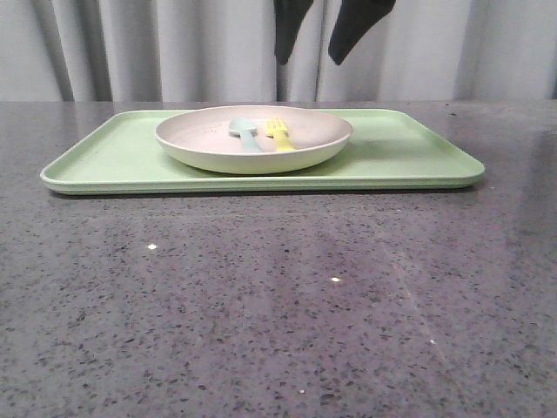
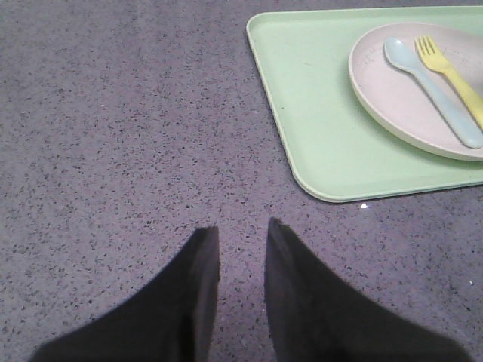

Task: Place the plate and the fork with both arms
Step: 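Lower the right gripper and grasp the yellow fork handle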

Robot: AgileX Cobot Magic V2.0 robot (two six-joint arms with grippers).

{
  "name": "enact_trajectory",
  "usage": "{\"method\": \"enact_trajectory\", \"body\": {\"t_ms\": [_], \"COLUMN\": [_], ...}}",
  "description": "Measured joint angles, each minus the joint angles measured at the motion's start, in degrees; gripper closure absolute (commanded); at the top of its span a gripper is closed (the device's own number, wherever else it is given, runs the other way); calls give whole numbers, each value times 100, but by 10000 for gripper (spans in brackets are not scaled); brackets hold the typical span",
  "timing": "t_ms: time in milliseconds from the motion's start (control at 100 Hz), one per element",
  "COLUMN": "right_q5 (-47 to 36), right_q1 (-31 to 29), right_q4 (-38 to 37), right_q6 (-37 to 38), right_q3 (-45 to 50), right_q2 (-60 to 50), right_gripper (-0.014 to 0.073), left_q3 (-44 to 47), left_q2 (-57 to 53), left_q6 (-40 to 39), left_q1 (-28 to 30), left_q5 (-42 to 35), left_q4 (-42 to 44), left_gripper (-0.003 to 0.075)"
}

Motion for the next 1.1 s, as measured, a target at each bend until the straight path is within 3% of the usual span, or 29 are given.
{"method": "enact_trajectory", "body": {"t_ms": [840, 910, 1100], "right_q5": [149, 158, 158], "right_q1": [73, 73, 73], "right_q4": [10, 10, 10], "right_q6": [379, 379, 379], "right_q3": [-272, -285, -285], "right_q2": [1040, 1040, 1040], "right_gripper": [133, 183, 428], "left_q3": [0, 0, 0], "left_q2": [0, 0, 0], "left_q6": [0, 0, 0], "left_q1": [0, 0, 0], "left_q5": [-20, -31, -40], "left_q4": [-9, -13, -13], "left_gripper": [564, 564, 564]}}
